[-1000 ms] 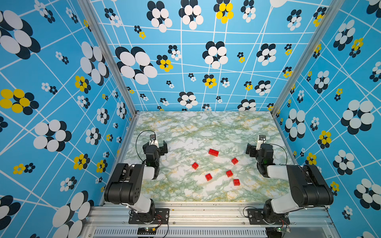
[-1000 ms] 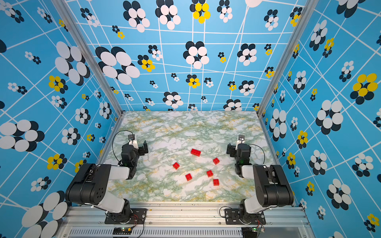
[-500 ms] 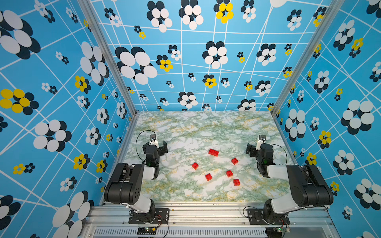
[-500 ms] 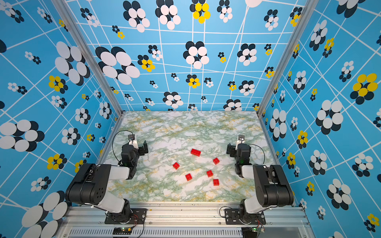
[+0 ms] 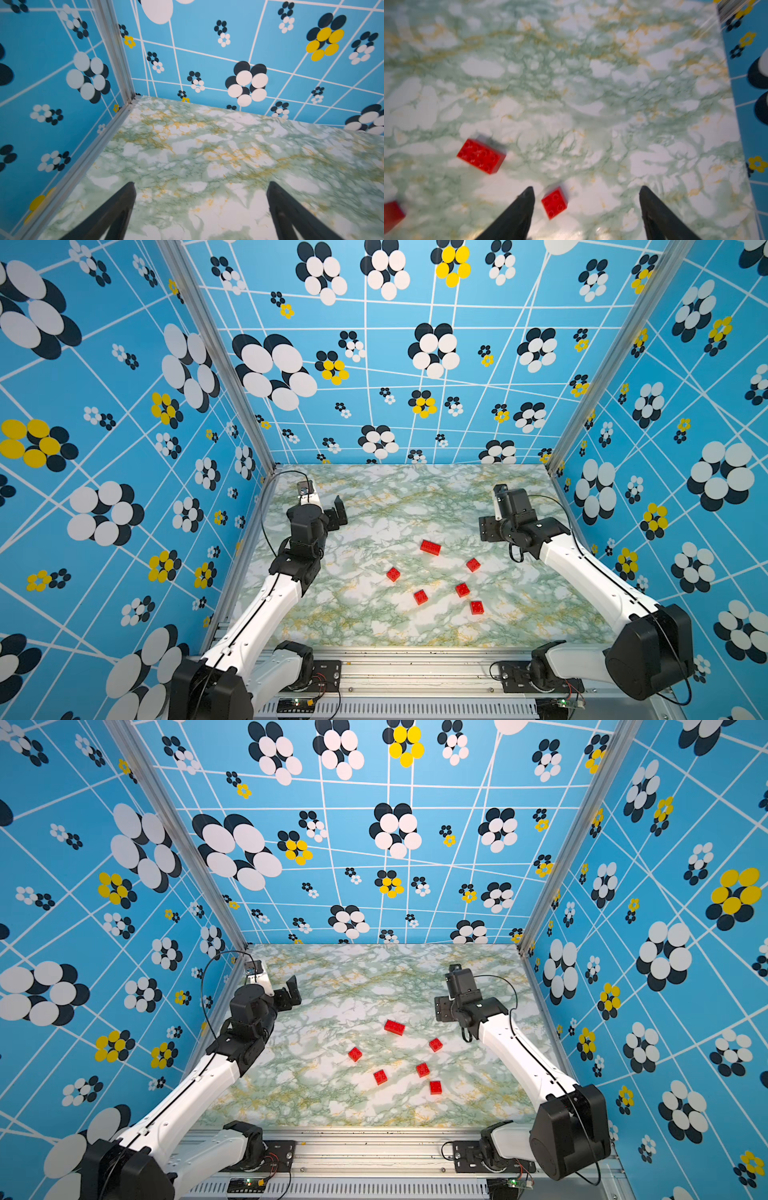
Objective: Assemble the letter v with lego
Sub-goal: Pick up the lego brick from the center of the board.
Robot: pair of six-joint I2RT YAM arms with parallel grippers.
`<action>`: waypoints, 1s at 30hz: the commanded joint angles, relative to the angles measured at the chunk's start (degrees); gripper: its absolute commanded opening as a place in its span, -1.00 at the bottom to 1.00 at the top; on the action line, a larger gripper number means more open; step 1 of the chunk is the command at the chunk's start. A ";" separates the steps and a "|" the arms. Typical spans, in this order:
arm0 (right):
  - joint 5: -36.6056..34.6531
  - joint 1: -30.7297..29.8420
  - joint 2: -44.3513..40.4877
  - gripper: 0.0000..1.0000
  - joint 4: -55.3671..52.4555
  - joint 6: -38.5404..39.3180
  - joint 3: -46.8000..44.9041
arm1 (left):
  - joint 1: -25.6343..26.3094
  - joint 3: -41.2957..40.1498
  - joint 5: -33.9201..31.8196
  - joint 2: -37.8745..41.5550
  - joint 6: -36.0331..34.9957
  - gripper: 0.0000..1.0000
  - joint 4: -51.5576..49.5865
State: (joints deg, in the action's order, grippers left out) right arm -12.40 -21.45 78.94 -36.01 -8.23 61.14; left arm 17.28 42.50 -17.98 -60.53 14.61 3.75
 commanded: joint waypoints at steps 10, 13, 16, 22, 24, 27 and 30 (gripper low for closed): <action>10.34 -0.78 15.21 0.43 -16.13 8.24 3.92 | 15.13 2.32 -1.06 -6.05 12.01 0.99 -19.81; 10.90 -0.78 16.87 0.44 -14.17 8.84 4.52 | 15.15 2.52 -1.01 -6.52 12.25 0.99 -19.10; 10.56 -0.78 19.47 0.40 -13.08 9.81 6.36 | 15.15 2.24 -0.81 -7.00 12.28 0.99 -18.08; 10.46 -0.05 24.87 0.17 -12.63 11.03 9.60 | 15.19 2.43 -0.13 -7.20 12.29 0.99 -19.22; 11.69 0.72 26.10 0.11 -13.01 10.95 10.04 | 15.19 1.98 -0.27 -6.71 12.52 0.99 -19.17; 11.27 1.65 27.18 0.11 -12.69 10.97 9.87 | 15.17 1.32 -0.39 -6.03 13.03 0.99 -19.11; 11.88 2.30 27.72 0.09 -12.42 10.78 10.32 | 15.20 0.92 -0.37 -5.81 13.09 0.98 -18.80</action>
State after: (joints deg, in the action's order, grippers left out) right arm -1.89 -19.66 105.84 -48.45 2.22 70.15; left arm 32.29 43.35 -18.04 -67.46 26.65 -14.85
